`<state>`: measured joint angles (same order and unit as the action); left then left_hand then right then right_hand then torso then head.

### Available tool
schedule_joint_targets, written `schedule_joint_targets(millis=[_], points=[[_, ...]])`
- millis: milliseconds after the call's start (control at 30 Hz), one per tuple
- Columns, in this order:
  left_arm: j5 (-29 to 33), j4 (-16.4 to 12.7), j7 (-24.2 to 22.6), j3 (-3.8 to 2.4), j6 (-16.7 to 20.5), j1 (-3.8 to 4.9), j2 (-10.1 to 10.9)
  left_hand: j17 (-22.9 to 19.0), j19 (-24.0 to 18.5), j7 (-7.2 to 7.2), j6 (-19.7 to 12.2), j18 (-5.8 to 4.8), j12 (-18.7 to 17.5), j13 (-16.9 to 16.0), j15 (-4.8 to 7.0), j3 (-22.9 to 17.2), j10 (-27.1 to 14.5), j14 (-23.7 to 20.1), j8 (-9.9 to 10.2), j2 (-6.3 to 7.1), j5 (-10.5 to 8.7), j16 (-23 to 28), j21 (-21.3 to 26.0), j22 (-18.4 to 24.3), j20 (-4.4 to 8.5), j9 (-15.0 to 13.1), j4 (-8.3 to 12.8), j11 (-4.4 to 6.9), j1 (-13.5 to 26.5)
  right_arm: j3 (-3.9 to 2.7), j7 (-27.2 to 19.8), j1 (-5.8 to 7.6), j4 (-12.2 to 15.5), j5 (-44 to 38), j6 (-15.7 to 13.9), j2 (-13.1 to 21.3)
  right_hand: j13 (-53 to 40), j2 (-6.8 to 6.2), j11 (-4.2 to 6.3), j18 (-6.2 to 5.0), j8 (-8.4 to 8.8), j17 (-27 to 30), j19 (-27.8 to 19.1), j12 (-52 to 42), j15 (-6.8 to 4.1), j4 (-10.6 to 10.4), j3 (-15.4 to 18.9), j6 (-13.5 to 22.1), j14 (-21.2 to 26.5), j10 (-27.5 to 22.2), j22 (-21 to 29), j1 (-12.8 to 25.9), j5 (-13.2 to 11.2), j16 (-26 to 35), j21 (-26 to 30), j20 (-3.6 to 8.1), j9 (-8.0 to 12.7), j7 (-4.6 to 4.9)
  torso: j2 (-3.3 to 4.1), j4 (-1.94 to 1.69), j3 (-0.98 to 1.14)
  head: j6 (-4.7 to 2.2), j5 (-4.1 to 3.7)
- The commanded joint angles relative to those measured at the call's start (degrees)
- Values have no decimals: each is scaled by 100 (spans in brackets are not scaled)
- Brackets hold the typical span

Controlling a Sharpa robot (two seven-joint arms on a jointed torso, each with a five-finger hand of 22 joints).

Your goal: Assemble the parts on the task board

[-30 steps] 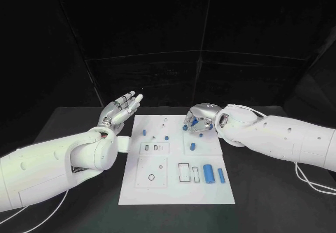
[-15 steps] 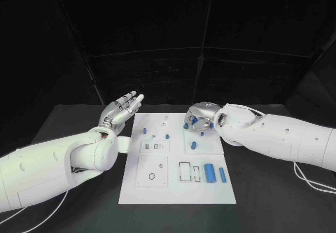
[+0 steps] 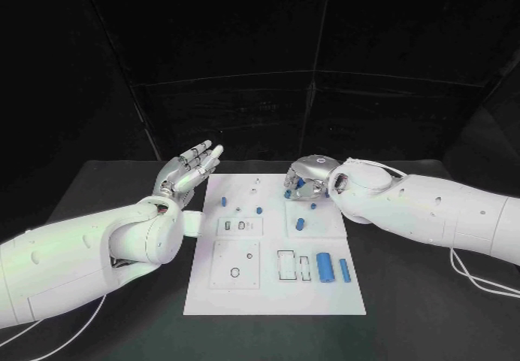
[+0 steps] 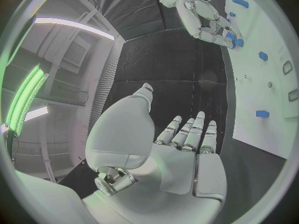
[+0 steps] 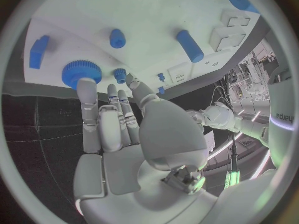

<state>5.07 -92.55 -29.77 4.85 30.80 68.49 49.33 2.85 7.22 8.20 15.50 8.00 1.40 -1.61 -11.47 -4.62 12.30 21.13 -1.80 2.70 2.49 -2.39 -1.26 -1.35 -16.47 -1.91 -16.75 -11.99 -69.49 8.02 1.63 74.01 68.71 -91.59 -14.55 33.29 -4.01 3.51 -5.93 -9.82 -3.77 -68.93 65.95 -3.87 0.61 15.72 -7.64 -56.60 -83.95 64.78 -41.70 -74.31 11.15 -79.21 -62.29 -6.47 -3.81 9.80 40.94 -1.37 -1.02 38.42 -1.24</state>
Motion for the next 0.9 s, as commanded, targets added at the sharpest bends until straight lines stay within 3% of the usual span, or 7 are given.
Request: schedule_joint_targets(millis=[33, 900], points=[[-58, -3, -99, -6, -80, 11, -15, 5, 4, 577, 29, 64, 27, -6, 4, -31, 19, 30, -21, 1, 24, -30, -19, -6, -21, -7, 11, -8, -50, -5, 28, 18, -56, -50, 12, -38, -9, 35, 11, 87, 2, -27, 9, -12, 30, 3, -45, 29, -277, 55, -34, 27, -11, -53, -33, -34, -5, -13, 5, -7, -7, 8, -4], [-58, -11, -77, -7, -94, 22, -32, 5, 12, 592, 45, 72, 25, -5, -5, -41, 21, 30, -22, -24, 24, -28, -22, -8, -27, -8, 13, -22, -54, -4, 119, 19, -374, 8, 723, -306, -17, 70, 25, 93, -35, -59, -25, -27, 24, -21, -199, -111, -262, 163, -131, 85, -91, -108, -149, -35, -21, -11, 15, -6, -12, 41, 26]])
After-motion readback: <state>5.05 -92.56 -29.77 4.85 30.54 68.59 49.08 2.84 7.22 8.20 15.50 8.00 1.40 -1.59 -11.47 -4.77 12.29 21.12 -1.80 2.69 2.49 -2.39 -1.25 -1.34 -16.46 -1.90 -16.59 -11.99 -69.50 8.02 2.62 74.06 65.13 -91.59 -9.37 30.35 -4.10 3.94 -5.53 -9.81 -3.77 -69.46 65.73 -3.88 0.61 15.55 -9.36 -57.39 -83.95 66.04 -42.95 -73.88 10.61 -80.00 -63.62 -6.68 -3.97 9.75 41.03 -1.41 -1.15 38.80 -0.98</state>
